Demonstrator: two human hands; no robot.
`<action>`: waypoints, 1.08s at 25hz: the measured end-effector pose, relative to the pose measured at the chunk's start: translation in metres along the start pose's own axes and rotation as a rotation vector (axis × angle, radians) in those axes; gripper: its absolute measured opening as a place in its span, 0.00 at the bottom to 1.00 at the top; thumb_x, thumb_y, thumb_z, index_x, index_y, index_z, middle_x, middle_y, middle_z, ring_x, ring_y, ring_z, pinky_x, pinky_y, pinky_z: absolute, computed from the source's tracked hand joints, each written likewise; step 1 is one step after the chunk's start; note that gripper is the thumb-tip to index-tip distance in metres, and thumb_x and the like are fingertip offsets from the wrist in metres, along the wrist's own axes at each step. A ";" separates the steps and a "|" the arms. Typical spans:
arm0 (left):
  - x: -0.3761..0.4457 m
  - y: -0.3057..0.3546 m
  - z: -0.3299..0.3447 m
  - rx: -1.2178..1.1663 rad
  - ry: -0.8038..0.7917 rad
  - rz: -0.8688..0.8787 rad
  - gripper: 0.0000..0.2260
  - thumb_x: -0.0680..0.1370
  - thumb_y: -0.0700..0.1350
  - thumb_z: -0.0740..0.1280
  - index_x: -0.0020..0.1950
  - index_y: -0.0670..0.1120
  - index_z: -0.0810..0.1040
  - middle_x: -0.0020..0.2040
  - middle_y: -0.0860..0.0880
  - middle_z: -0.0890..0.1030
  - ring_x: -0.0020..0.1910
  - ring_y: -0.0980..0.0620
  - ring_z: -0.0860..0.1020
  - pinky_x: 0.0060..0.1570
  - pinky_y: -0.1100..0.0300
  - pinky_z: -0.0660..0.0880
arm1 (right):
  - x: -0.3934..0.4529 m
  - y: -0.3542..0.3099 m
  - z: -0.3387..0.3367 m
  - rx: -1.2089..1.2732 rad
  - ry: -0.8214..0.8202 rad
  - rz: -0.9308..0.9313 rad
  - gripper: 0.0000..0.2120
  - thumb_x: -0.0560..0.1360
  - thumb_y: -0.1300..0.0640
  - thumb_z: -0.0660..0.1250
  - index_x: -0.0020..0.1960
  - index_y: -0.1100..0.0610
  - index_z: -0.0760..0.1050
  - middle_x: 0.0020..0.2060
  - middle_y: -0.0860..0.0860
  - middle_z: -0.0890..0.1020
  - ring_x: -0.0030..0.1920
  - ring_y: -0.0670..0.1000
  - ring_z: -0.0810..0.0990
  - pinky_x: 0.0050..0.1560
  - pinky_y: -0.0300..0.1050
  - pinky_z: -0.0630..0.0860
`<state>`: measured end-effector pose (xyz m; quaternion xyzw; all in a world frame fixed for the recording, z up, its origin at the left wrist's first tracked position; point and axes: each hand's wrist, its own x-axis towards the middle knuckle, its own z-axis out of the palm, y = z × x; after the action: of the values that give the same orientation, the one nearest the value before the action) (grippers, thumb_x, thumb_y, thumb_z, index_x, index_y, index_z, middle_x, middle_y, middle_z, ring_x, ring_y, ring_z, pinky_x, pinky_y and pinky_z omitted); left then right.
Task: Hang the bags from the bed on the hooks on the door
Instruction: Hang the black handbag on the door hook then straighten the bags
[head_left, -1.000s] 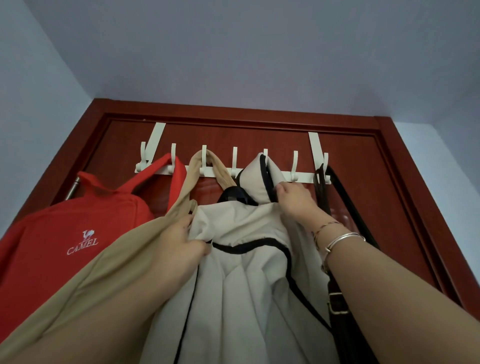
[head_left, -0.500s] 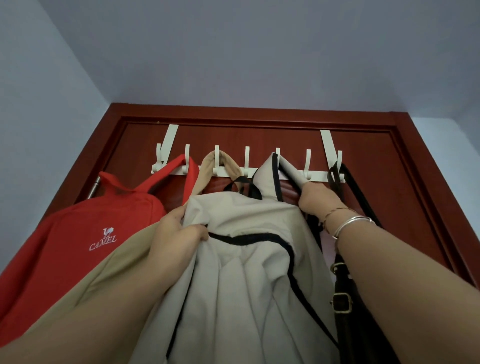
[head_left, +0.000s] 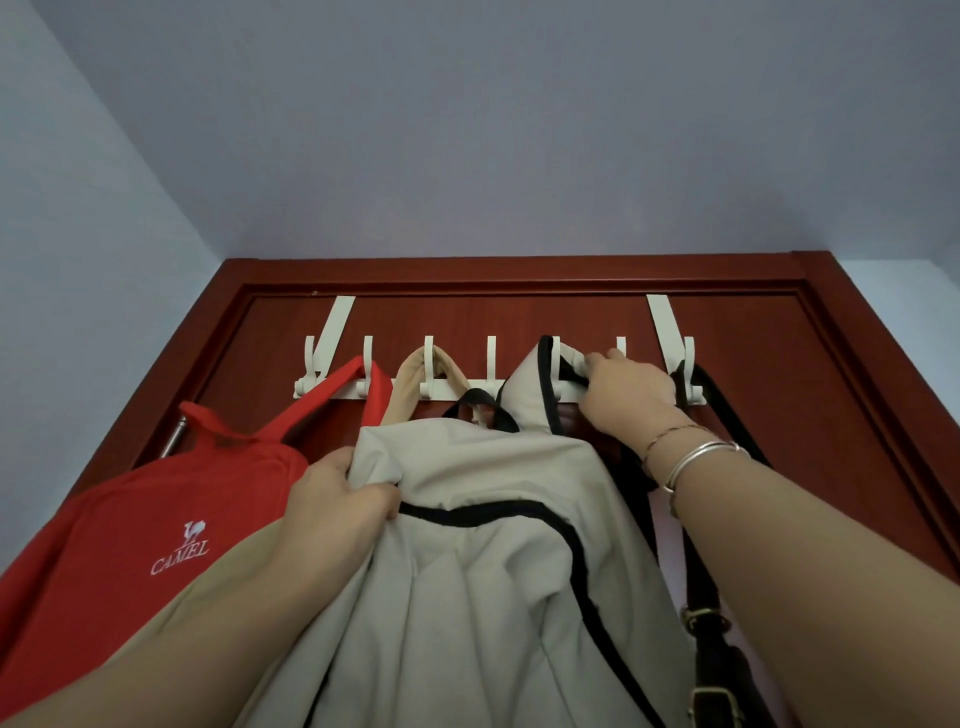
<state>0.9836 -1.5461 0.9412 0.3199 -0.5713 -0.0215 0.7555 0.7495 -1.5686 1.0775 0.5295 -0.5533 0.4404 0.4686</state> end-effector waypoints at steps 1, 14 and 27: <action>0.000 0.002 0.000 0.007 0.000 0.001 0.10 0.66 0.32 0.67 0.43 0.45 0.79 0.38 0.48 0.80 0.37 0.52 0.76 0.31 0.59 0.67 | -0.002 0.002 0.000 -0.150 0.017 -0.038 0.21 0.74 0.60 0.56 0.67 0.56 0.68 0.61 0.54 0.74 0.56 0.61 0.78 0.41 0.48 0.67; -0.010 -0.005 -0.007 0.135 -0.020 0.012 0.13 0.66 0.38 0.67 0.51 0.41 0.78 0.44 0.45 0.81 0.40 0.50 0.76 0.33 0.59 0.67 | -0.032 -0.001 0.004 -0.582 0.075 -0.375 0.14 0.73 0.66 0.56 0.53 0.60 0.77 0.49 0.54 0.79 0.43 0.54 0.81 0.26 0.41 0.55; -0.068 -0.018 -0.092 0.309 -0.212 0.265 0.26 0.72 0.64 0.64 0.64 0.51 0.73 0.59 0.52 0.78 0.60 0.52 0.75 0.60 0.55 0.72 | -0.157 -0.063 -0.054 0.406 0.015 -0.180 0.24 0.73 0.63 0.57 0.69 0.61 0.65 0.69 0.61 0.68 0.70 0.60 0.65 0.70 0.53 0.61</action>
<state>1.0472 -1.4912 0.8615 0.3499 -0.6808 0.1321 0.6298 0.8156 -1.4917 0.9312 0.6570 -0.4003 0.5031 0.3938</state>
